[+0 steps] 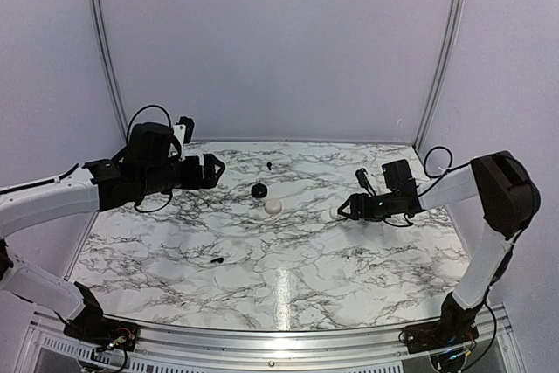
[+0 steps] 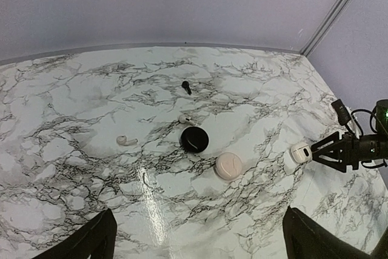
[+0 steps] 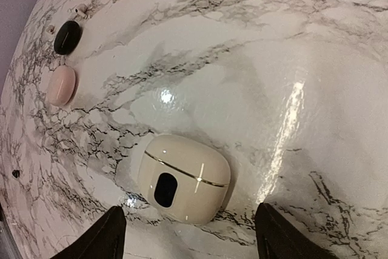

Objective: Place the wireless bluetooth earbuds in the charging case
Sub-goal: Place the charging case with the earbuds at the center of the board.

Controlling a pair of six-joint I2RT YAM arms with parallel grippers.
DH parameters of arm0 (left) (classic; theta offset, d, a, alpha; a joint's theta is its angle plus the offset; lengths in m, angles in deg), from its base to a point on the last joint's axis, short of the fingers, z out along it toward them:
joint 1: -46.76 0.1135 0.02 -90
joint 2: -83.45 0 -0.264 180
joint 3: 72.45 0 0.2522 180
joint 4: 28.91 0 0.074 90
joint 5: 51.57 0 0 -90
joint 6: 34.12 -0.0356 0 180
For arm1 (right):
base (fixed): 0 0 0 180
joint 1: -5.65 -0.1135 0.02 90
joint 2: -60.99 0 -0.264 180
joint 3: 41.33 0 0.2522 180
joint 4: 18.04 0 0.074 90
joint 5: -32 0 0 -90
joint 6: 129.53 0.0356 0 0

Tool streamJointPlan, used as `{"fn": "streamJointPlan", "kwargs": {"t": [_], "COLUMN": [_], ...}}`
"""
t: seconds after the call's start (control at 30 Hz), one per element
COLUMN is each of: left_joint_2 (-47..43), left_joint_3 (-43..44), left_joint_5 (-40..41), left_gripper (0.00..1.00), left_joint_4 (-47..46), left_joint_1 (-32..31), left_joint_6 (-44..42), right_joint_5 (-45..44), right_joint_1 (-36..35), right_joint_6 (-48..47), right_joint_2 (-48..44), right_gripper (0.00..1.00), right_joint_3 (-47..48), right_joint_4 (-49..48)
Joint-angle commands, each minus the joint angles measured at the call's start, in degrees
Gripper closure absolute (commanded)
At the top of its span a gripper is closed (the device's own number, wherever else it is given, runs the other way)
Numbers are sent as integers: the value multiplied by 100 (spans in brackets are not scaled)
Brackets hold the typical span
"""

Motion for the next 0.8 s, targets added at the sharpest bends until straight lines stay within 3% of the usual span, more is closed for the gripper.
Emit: {"fn": "streamJointPlan", "kwargs": {"t": [0.0,0.2,0.53,0.77], "left_joint_2": [250,769,2372,3650], "left_joint_3": [309,668,1770,2705], "left_joint_5": [-445,-919,-1554,-1645], "left_gripper": [1,1,1,14], "left_joint_4": [351,644,958,1132], "left_joint_1": [224,553,656,621], "left_joint_6": [-46,-473,-1048,-1178], "right_joint_5": [-126,-147,-69,-337], "right_joint_1": [178,185,186,184], "right_joint_6": [-104,-287,-535,-631], "right_joint_2": [-411,-773,-1468,-2164], "right_gripper": [25,19,14,4], "right_joint_3": [58,57,89,-163], "right_joint_4": [96,132,51,-220]}}
